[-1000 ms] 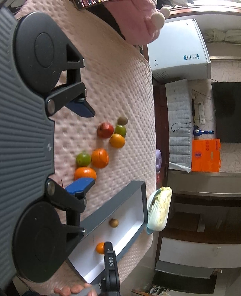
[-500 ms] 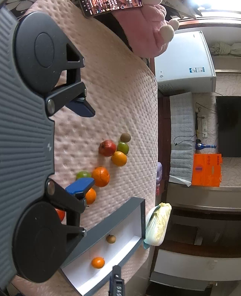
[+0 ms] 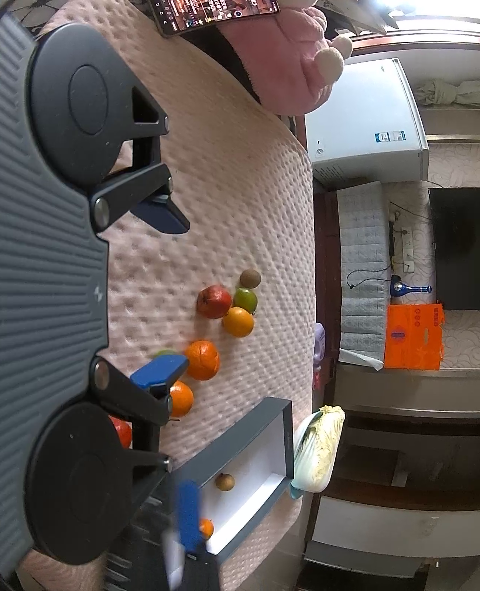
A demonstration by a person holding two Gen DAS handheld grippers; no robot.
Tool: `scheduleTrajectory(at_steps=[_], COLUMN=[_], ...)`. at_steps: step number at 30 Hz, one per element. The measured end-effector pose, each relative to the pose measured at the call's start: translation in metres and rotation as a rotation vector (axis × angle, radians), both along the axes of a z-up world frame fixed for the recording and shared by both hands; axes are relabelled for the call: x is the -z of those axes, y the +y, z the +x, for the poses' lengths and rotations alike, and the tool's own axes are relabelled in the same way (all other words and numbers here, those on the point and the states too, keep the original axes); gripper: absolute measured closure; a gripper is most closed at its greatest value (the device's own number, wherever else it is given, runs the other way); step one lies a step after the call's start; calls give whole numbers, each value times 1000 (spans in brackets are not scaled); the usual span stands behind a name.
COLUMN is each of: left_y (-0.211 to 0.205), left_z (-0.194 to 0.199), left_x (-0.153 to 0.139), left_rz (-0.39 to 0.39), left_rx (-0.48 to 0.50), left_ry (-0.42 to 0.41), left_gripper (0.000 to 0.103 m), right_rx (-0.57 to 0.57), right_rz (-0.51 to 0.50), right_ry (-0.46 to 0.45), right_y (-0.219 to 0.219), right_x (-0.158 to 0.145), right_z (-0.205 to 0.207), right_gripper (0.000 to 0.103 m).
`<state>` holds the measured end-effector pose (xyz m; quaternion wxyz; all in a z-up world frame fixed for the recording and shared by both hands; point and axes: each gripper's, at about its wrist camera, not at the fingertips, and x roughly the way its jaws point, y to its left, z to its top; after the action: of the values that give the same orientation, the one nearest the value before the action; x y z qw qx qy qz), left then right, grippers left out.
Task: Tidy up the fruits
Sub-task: 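Grasp the red apple with the right tool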
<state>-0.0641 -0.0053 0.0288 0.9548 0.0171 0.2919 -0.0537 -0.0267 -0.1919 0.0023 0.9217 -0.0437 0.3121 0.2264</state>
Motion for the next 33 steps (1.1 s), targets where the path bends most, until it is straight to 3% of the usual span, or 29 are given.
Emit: scheduleTrajectory(at_steps=[4, 13, 15, 33], left_y=[5, 11, 11, -24], left_z=[1, 1, 1, 6], left_x=[-1, -1, -1, 13], left_rz=[-12, -16, -12, 30], left_rx=[2, 6, 9, 107], left_ry=[3, 9, 12, 33], left_gripper=[26, 26, 26, 28], right_rx=[-23, -61, -66, 71], right_rz=[-83, -114, -131, -16], right_ry=[43, 89, 100, 13], right_y=[14, 34, 37, -5], right_x=[16, 30, 34, 4], right_z=[4, 5, 6, 5], right_gripper=[62, 62, 71, 71])
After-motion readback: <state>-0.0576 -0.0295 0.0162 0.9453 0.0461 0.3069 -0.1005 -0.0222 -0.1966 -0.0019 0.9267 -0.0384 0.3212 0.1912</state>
